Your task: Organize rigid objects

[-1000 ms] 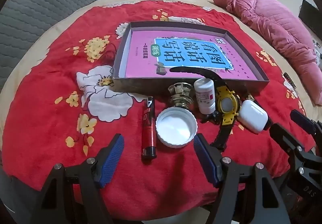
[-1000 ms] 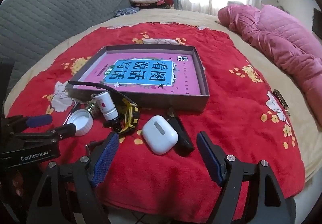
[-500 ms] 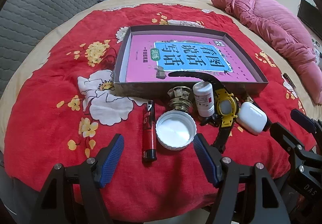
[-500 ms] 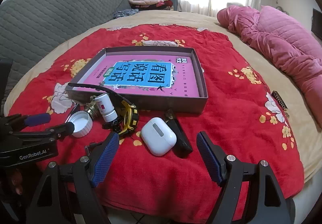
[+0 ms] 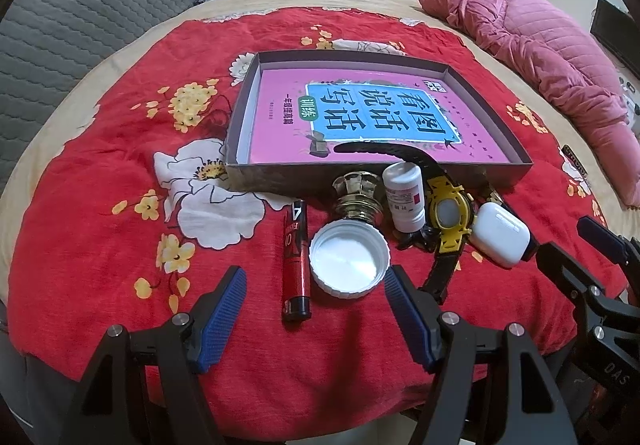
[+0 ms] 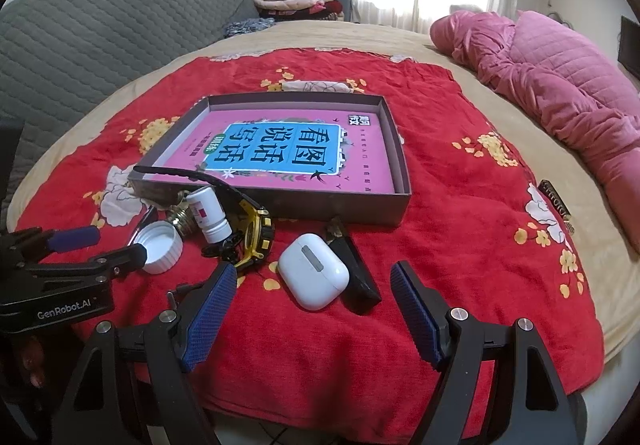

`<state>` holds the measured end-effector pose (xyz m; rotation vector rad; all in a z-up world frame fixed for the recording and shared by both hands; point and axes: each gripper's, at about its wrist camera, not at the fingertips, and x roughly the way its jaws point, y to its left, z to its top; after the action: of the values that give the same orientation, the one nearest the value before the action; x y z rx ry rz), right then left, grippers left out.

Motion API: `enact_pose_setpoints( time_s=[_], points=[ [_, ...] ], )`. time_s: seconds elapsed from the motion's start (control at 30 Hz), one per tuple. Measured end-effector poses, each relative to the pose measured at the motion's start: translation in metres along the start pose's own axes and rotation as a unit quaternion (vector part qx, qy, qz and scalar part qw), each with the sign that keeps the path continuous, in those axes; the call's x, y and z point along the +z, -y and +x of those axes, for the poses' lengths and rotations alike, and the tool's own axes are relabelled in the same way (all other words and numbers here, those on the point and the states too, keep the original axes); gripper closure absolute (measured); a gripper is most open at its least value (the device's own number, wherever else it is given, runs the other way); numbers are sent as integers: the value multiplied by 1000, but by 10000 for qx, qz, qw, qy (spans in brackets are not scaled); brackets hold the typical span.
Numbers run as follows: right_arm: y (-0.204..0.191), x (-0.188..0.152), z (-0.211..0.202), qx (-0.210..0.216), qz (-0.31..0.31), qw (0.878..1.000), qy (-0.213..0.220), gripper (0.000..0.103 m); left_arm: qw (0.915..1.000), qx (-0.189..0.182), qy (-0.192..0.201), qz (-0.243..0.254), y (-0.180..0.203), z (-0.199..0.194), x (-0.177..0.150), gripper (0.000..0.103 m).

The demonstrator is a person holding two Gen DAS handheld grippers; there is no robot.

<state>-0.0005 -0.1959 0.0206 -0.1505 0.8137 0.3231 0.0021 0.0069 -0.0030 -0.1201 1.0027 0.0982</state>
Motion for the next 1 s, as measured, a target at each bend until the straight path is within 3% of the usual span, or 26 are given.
enact_pose_setpoints(
  time_s=[1.0],
  points=[
    [-2,0,1,-4,-35,10000,-14,23,10000,53,-17,-4,-1,1,-1,32]
  ],
)
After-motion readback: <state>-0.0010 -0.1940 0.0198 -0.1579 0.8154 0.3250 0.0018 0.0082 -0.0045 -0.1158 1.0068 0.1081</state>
